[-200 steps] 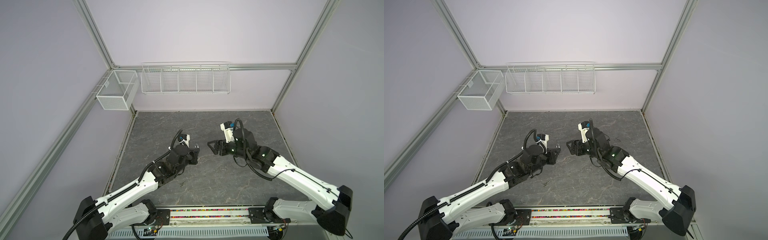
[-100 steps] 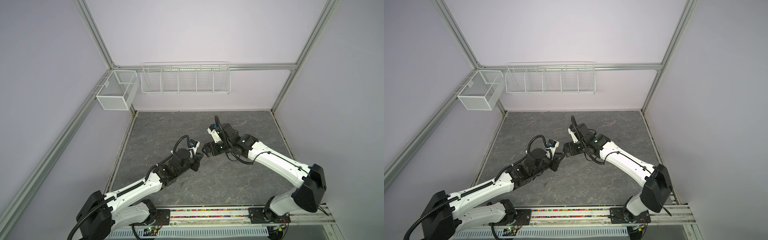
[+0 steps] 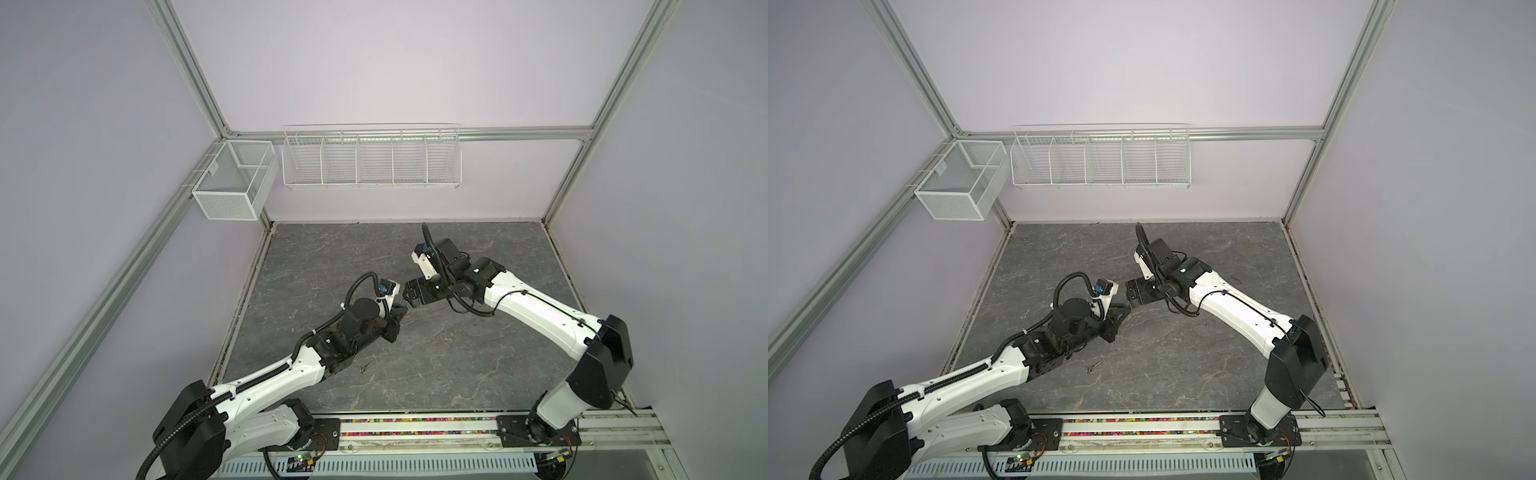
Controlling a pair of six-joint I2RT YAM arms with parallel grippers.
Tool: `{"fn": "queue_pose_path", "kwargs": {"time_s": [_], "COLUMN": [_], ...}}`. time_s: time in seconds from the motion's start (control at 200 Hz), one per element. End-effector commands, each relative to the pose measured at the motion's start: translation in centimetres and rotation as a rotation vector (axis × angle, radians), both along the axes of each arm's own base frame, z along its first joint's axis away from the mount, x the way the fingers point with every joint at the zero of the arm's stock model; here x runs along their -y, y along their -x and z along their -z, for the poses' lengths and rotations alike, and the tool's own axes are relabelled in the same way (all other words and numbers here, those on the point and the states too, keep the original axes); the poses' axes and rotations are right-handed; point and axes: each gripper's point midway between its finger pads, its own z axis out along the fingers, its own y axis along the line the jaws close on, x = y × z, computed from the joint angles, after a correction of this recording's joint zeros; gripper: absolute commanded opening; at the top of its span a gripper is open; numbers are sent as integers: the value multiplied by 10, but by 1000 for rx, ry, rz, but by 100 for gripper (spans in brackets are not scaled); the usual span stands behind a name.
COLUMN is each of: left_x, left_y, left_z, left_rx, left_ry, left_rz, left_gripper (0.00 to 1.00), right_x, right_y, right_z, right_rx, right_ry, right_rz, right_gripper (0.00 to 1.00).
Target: Unlock with the key
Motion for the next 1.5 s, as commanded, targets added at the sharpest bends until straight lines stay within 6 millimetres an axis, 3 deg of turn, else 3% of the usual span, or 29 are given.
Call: {"fn": "queue_pose_path", "kwargs": {"time_s": [0.0, 0.245, 0.43, 0.69, 0.875, 1.2, 1.494], "left_x": [1, -1, -2, -3, -8, -13, -9], "left_y": [-2, -2, -2, -1, 0, -2, -3], "left_z": [-12, -16, -15, -19, -21, -21, -26], "left_rx": [46, 59, 62, 74, 84, 93, 96], "left_ry": [14, 18, 14, 28, 20, 20, 36], "left_rz": [6, 2, 5, 5, -9, -33, -28], "left_gripper": [0, 0, 0, 0, 0, 0, 0], "right_x": [8, 12, 7, -8, 1, 9, 10], "right_y": [-5, -5, -3, -5, -10, 0, 13], "right_z": [3, -1, -15, 0, 4, 6, -12], "right_rx": [8, 18, 30, -27, -25, -64, -38], "right_ry": [75, 116, 84, 91, 130, 117, 12], "right_rz": [4, -33, -56, -108, -92, -123, -133], "right_gripper": [91, 91, 91, 92, 92, 93, 93]}}
